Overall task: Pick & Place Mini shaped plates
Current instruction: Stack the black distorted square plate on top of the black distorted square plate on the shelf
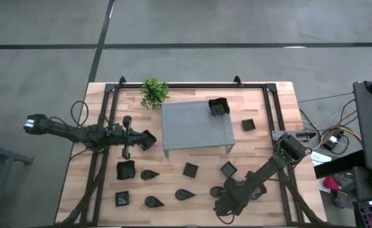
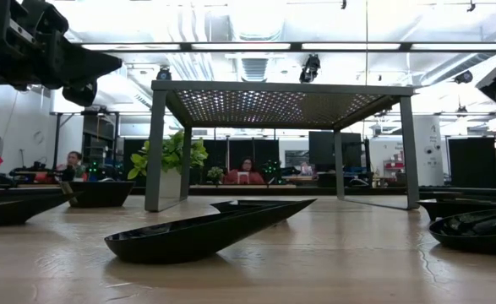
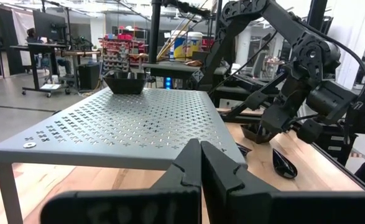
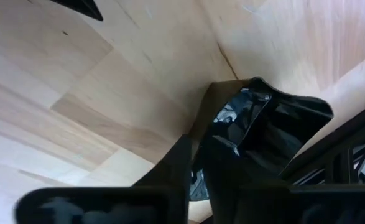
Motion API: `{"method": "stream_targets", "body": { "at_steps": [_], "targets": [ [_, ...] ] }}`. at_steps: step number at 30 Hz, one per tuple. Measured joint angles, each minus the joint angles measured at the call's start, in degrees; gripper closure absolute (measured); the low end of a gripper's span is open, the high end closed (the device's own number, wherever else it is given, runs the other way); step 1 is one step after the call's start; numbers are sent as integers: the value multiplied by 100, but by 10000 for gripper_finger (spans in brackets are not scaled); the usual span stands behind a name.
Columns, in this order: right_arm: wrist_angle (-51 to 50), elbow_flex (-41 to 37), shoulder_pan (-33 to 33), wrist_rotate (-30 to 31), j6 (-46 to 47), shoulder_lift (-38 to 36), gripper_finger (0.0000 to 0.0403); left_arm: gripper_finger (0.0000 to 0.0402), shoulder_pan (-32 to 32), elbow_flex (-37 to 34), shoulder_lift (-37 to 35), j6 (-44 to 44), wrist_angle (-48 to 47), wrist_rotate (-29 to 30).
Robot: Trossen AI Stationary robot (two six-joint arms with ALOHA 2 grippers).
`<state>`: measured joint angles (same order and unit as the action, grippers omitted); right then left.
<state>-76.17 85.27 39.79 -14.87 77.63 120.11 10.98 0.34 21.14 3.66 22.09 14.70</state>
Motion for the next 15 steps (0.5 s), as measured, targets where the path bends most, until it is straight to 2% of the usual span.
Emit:
{"method": "stream_targets", "body": {
  "at_steps": [5,11,13,15],
  "targets": [
    [-70,56,11,-18,-105,0,394,401,-1,0,0,0,-2,0],
    [-934,471,59,-11,-494,0,394,401,0,0,0,0,2,0],
    [-1369,680,82,122,-672,0,394,401,0,0,0,0,2,0],
    [-1366,833,105,382,-925,-35,394,401,0,0,-2,0,4,0]
  ]
}}
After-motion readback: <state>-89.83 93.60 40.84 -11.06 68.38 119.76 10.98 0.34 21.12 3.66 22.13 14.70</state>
